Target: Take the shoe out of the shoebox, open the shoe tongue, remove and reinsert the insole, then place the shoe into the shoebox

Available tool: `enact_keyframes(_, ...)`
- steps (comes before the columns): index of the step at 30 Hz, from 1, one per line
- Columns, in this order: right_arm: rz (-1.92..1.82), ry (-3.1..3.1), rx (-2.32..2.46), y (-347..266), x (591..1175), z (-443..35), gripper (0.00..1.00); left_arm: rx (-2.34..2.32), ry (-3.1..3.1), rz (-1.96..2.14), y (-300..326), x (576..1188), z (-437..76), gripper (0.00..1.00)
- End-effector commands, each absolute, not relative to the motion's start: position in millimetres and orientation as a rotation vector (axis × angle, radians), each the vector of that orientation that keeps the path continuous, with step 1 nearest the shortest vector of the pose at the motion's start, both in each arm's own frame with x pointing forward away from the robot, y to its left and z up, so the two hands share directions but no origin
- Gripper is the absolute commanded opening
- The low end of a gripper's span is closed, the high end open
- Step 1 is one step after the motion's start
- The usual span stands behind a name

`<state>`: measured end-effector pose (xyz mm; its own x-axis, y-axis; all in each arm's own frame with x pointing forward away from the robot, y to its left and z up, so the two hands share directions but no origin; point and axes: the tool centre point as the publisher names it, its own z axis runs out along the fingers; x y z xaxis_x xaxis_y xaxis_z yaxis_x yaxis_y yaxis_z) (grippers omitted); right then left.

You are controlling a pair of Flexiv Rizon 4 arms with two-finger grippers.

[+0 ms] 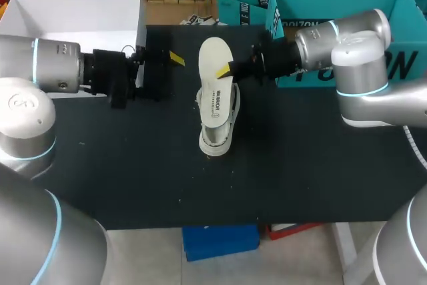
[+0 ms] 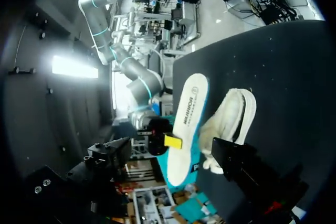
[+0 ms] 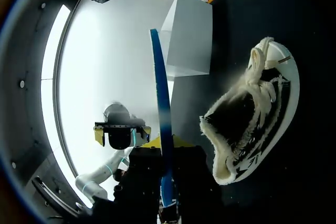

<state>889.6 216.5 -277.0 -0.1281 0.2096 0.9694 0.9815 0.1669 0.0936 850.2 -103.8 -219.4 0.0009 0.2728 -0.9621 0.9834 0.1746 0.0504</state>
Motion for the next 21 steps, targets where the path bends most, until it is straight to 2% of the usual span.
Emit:
enact_keyframes(1,-1.061,-1.524,-1.195,217.7,889.7,-277.9,0.0,1.195,1.378,-0.944,-111.7,853.6,-233.4,1.0)
enact_keyframes(18,-1.061,-1.524,-1.195,217.7,889.7,-277.9,0.0,1.157,1.344,-0.932,-141.7,886.6,-258.8,1.0)
enact_keyframes(21,-1.061,-1.524,-1.195,217.7,889.7,-277.9,0.0,1.147,1.347,-0.931,-148.6,891.3,-262.1,0.92)
